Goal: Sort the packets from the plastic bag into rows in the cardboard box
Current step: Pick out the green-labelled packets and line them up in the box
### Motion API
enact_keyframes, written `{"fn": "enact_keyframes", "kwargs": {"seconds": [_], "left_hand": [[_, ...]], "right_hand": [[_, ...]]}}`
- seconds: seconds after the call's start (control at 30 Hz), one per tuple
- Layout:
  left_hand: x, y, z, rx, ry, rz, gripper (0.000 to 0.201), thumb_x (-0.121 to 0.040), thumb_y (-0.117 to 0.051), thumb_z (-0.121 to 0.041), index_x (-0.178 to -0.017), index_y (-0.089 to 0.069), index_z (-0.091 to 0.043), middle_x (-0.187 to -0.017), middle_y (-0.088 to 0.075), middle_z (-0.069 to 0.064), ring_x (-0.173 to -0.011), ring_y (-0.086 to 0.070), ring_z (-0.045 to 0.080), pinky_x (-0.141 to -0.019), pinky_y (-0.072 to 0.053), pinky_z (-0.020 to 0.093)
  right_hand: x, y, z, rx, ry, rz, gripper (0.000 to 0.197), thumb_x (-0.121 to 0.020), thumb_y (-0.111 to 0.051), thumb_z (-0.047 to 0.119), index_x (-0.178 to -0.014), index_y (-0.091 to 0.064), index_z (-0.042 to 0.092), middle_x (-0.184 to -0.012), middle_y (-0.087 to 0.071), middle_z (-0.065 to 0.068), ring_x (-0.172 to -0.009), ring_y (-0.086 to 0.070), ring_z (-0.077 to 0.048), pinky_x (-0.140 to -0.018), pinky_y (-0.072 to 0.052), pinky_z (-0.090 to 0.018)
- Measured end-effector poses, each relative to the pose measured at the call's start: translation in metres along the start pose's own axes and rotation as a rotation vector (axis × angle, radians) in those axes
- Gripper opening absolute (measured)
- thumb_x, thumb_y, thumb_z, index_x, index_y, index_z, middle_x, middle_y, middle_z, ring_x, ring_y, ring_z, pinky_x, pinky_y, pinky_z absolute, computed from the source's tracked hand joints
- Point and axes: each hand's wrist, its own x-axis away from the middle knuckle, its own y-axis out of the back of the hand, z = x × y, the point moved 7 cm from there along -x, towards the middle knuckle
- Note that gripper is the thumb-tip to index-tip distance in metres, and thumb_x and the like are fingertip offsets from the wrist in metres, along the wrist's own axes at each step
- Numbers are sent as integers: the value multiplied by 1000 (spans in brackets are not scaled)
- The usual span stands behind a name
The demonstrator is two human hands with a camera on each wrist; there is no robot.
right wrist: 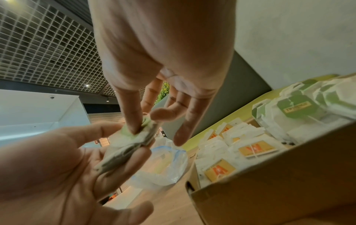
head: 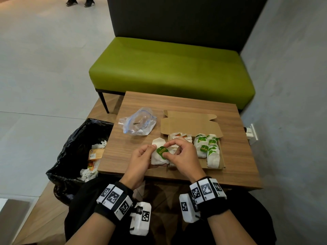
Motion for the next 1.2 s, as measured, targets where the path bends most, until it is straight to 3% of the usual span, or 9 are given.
{"fn": "enact_keyframes", "kwargs": {"seconds": [0.17, 0.27, 0.4, 0.5, 0.57, 0.67, 0.9, 1.07, 1.2], "left_hand": [[-1, 6, 3, 38, 41, -49, 28, -100, -52, -18, -106, -66, 6, -105, -70, 29, -96, -65, 49, -75, -54, 42], [1, 4, 3, 43, 29, -70, 27, -101, -51, -16, -107, -66, 6, -104, -71, 27, -92, -67, 40, -80, -54, 45], [1, 8, 1, 25, 8, -138, 23, -101, -51, -15, -97, -68, 0, -97, -73, 23, -88, -68, 33, -92, -51, 55], [-1, 17, -2, -34, -27, -209, 21, -101, -52, -18, -91, -68, -7, -95, -74, 20, -91, -70, 37, -94, -52, 57], [-1, 20, -5, -27, -51, -243, 20, -101, -52, -19, -98, -65, -5, -95, -75, 18, -89, -71, 42, -91, -54, 56], [-2, 24, -11, -1, -95, -292, 19, -103, -50, -17, -102, -62, -3, -93, -76, 17, -80, -73, 40, -86, -57, 50], [0, 23, -22, 61, -187, -336, 26, -104, -47, -20, -108, -58, 3, -95, -73, 24, -81, -74, 38, -83, -58, 43], [-5, 40, -33, 77, -231, -408, 22, -103, -49, -19, -106, -60, 0, -99, -74, 21, -80, -73, 39, -84, -58, 46], [-5, 41, -36, 74, -247, -401, 23, -103, -50, -19, -106, -62, 0, -97, -74, 20, -88, -71, 44, -89, -56, 52]], "right_hand": [[2, 1, 0, -46, 9, 0, 27, -70, -85, 8, -75, -70, 30, -98, -65, 11, -52, -45, -3, -57, -43, -21], [1, 1, -7, -69, -65, 2, 26, -73, -85, 10, -78, -69, 29, -83, -66, 10, -49, -45, -2, -53, -45, -24], [1, 0, -14, -118, -173, 90, 33, -76, -83, 8, -100, -71, 27, -87, -67, 5, -60, -58, -7, -63, -59, -36], [1, 8, -17, -36, -190, 127, 21, -79, -81, 10, -91, -74, 26, -88, -69, 5, -64, -58, -3, -69, -57, -33], [3, 17, -21, -35, -210, 126, 17, -79, -81, 10, -81, -74, 25, -88, -71, 2, -63, -60, -6, -63, -54, -31], [6, 32, -29, -65, -252, 112, 15, -79, -80, 6, -80, -72, 19, -88, -71, -8, -61, -61, -12, -51, -51, -26], [13, 43, -36, -32, -287, 161, 21, -81, -79, 6, -87, -71, 24, -89, -71, -4, -73, -69, -14, -50, -54, -25], [18, 84, -35, -132, -319, 13, 12, -82, -77, 2, -89, -72, 11, -91, -71, -10, -50, -60, 1, -46, -50, -20], [19, 97, -34, -157, -326, 5, 12, -82, -76, 2, -92, -72, 9, -92, -71, -13, -45, -56, 1, -45, -49, -20]]}}
